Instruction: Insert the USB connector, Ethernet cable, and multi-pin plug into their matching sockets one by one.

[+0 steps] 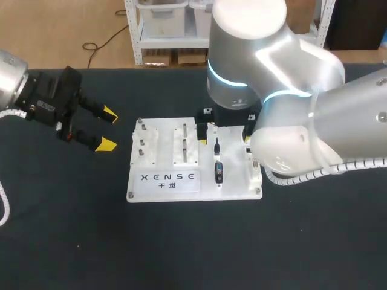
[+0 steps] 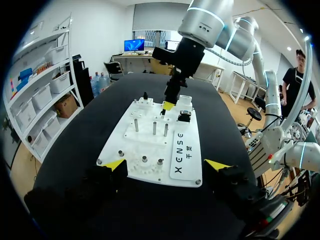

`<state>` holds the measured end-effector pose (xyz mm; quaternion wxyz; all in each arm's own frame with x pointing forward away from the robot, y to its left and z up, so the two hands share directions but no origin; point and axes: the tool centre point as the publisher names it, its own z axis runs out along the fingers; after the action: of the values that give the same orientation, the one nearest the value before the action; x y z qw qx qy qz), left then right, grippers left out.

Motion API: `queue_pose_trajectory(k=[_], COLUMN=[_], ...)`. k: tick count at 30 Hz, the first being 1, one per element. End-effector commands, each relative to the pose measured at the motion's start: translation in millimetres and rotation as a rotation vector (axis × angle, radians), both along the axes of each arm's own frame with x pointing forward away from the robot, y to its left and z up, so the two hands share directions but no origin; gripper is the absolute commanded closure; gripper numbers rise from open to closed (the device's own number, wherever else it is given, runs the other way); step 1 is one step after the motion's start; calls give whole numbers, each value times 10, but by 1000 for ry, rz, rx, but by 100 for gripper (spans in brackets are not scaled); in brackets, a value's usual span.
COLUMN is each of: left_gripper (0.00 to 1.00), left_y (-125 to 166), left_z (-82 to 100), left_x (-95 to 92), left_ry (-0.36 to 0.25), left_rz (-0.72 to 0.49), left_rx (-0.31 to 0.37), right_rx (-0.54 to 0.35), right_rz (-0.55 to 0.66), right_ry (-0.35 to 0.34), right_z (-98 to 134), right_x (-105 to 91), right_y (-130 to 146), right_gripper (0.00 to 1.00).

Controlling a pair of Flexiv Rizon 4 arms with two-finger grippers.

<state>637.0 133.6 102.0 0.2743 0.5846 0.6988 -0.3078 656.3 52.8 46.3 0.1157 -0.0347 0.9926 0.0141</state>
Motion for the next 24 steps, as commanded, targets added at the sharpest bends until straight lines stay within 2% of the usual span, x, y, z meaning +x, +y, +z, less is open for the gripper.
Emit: queue_pose_trajectory(k=[1,2,4,6,10,24], left_gripper=[0,0,0,0,0,0], left_y=[5,5,5,5,5,5], left_z=[-10,-10,-10,-10,-10,-10], left_x=[-10,-10,-10,-10,-10,-10], left_ry=[-5,-5,-5,-5,-5,-5], left_rz=[1,1,1,1,1,1], left_rx=[-4,-4,-4,-4,-4,-4], right_rx=[-1,3,3,1,-1,-17], right_rz=[-3,-9,-14,-18,-15,-3], right_ry=[27,41,56,67,74,91], right_z=[-47,-67,-112,-147,-178,-263], right_x=[22,21,26,37,56,29], right_y=[44,50,64,83,131,154], right_gripper=[0,0,12,29,49,60])
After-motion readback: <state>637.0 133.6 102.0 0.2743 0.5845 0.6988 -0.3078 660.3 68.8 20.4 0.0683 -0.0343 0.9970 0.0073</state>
